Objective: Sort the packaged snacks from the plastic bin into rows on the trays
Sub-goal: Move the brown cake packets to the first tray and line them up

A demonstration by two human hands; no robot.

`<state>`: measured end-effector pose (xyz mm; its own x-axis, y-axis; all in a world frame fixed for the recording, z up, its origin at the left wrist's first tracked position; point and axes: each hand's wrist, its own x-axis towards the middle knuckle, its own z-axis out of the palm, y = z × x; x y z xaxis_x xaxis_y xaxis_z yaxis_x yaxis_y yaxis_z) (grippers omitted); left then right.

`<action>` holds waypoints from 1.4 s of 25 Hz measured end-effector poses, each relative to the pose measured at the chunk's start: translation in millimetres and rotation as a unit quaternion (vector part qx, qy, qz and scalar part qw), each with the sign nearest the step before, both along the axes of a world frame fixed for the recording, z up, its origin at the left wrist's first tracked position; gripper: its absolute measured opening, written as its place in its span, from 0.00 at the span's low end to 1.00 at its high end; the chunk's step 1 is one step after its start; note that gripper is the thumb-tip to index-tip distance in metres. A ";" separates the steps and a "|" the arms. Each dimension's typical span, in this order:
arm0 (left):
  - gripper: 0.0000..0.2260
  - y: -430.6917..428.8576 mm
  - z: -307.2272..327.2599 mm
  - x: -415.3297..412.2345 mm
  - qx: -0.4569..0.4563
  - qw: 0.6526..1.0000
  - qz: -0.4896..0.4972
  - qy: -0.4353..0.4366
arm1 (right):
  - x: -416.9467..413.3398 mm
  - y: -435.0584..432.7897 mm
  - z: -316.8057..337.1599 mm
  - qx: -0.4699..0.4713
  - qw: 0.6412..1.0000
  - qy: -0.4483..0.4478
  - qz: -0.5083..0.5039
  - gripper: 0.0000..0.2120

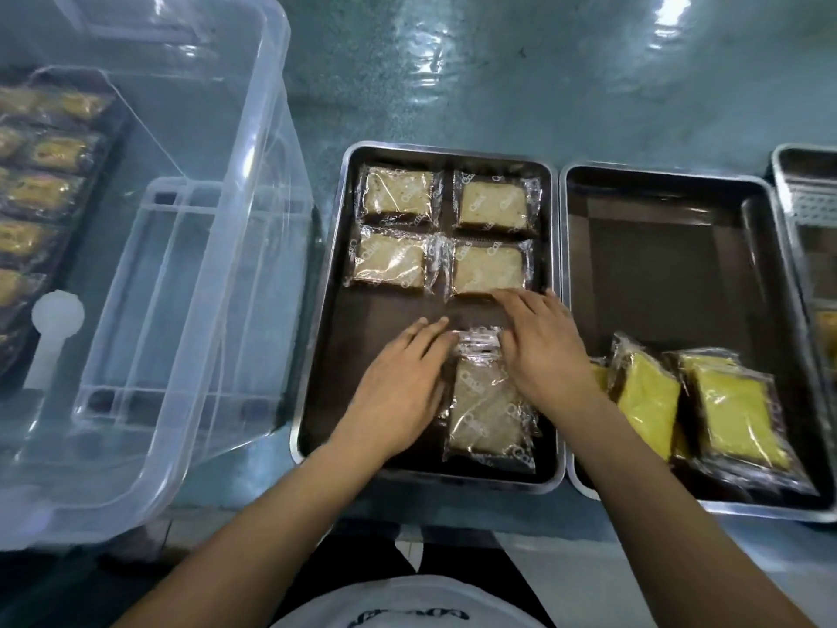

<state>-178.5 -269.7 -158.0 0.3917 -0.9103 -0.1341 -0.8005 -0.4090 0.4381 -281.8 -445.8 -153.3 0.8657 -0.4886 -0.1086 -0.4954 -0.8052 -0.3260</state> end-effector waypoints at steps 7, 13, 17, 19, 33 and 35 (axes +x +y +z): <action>0.24 23.4 -15.8 -47.4 0.001 0.995 -0.100 -0.029 | -78.6 44.6 1.9 -0.010 0.999 -0.049 -0.015 0.19; 0.22 34.8 -4.0 -60.8 0.002 0.988 -0.134 -0.071 | -105.2 56.2 -19.4 0.002 0.999 0.000 -0.036 0.22; 0.21 53.6 -9.9 -74.9 0.013 0.985 -0.153 -0.084 | -108.1 57.3 -18.5 -0.006 0.999 -0.012 -0.034 0.19; 0.20 59.7 -12.9 -72.6 0.019 0.987 -0.139 -0.077 | -105.8 63.3 -16.8 -0.020 0.998 -0.043 -0.043 0.19; 0.23 33.4 -15.1 -34.7 0.030 0.991 -0.110 -0.072 | -104.2 94.8 -24.2 -0.094 0.995 -0.036 -0.012 0.19; 0.24 35.1 -16.8 -33.2 0.047 0.993 -0.079 -0.067 | -93.6 93.9 -22.6 -0.114 0.993 -0.013 -0.012 0.21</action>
<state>-211.7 -234.6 -174.8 0.2640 -0.9479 -0.1784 -0.9066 -0.3070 0.2895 -375.3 -351.9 -175.9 0.8543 -0.5190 0.0287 -0.5097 -0.8472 -0.1497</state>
